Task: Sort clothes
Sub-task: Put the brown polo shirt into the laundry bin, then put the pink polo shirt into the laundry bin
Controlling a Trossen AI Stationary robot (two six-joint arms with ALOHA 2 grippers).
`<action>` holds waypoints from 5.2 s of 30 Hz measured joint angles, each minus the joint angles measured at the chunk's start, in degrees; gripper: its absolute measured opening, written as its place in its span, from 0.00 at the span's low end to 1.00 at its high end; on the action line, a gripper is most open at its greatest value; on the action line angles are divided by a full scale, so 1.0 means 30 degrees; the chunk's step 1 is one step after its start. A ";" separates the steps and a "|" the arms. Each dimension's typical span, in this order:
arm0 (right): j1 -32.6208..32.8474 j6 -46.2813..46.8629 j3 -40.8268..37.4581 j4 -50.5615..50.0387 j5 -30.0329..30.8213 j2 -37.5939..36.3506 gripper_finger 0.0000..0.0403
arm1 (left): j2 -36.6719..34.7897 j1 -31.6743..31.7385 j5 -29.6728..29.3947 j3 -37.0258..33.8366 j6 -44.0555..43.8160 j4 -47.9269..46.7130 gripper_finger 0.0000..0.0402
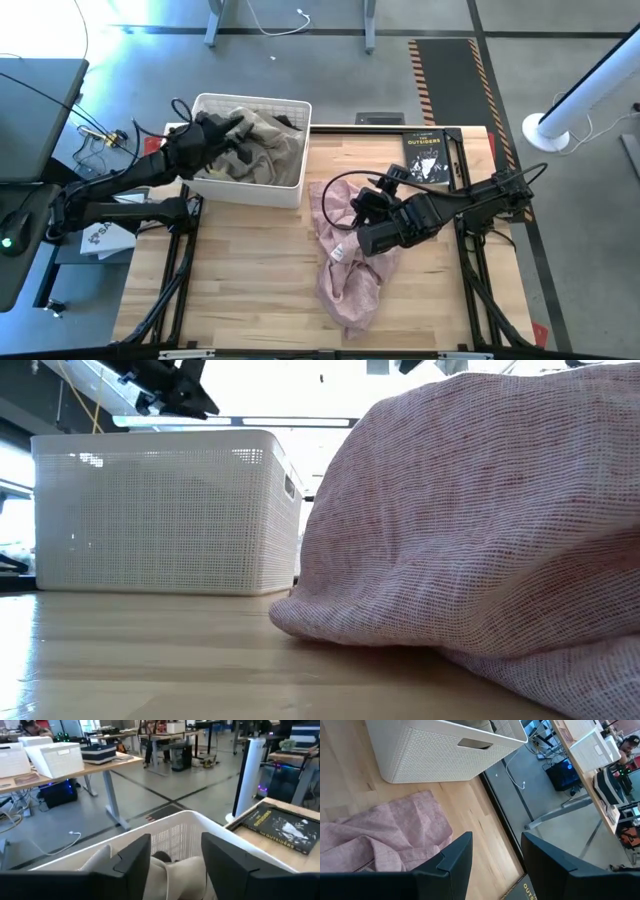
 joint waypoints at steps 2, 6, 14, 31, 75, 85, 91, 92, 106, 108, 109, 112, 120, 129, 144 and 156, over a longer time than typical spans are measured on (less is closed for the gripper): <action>-0.0004 0.0006 0.0000 0.0000 -0.0034 0.0000 0.41 | 0.0161 0.0159 0.0020 0.0000 0.0176 -0.0310 0.44; -0.0003 0.0080 0.0000 0.0007 -0.0093 0.0000 0.41 | 0.1619 0.1161 0.0092 -0.0259 0.0441 -0.1043 0.38; -0.0004 -0.0004 0.0000 0.0017 -0.0088 0.0000 0.41 | 0.6740 0.4740 0.4367 -0.2201 -0.0233 0.0382 0.12; -0.0004 0.0066 0.0000 -0.0007 -0.0146 0.0000 0.41 | 0.5024 0.4812 0.6554 -0.1723 -0.0257 0.2051 0.04; 0.0083 0.0071 -0.0005 0.0079 0.0106 0.0000 0.41 | 1.1997 0.7344 0.9264 -0.2800 0.0148 0.5692 0.00; 0.0083 0.0078 -0.0007 0.0080 0.0221 0.0000 0.41 | 0.5655 0.6407 1.0197 -0.2339 -0.0223 0.3868 0.07; 0.0083 0.0073 -0.0007 0.0257 0.0221 0.0000 0.41 | 0.1566 0.5828 0.9972 -0.2339 -0.0504 0.3381 0.18; 0.0083 0.0078 -0.0001 0.0280 0.0221 0.0000 0.41 | 0.0993 0.5696 1.0038 -0.2339 -0.0772 0.3380 0.20; 0.2388 -0.2573 -0.0007 0.0299 -0.0316 0.0000 0.41 | -0.2557 -0.0564 0.9825 -0.2302 0.2876 0.5154 0.18; 0.3225 -0.3028 -0.0007 0.0308 -0.0483 0.0000 0.41 | -0.2543 -0.1793 0.8523 -0.2302 0.4015 0.5167 0.16; 0.3597 -0.3034 -0.0007 0.0287 -0.0512 -0.0010 0.41 | -0.2537 -0.2368 0.7647 -0.2302 0.4511 0.5157 0.16; 0.4226 -0.2198 -0.0007 -0.0149 -0.0660 -0.0305 0.41 | -0.2499 -0.3780 0.5036 -0.2302 0.5719 0.5085 0.14; 0.3856 0.2013 -0.6446 0.1041 -0.4395 -0.4379 0.41 | -0.2492 -0.5554 0.2006 -0.2302 0.6925 0.4970 0.13; 0.1211 -0.0058 -1.3942 1.4292 -1.3960 -0.9486 0.41 | -0.2499 -0.5646 0.1833 -0.2302 0.6932 0.5319 0.13; -0.1033 -0.3591 -1.1759 1.4958 -1.7055 -0.4870 0.82 | -0.2492 -0.5639 0.1848 -0.2288 0.6772 0.3823 0.13; -0.4215 -0.6557 -1.1565 1.4178 -1.8053 0.3437 0.91 | -0.2499 -0.5639 0.1855 -0.2288 0.6772 0.3804 0.13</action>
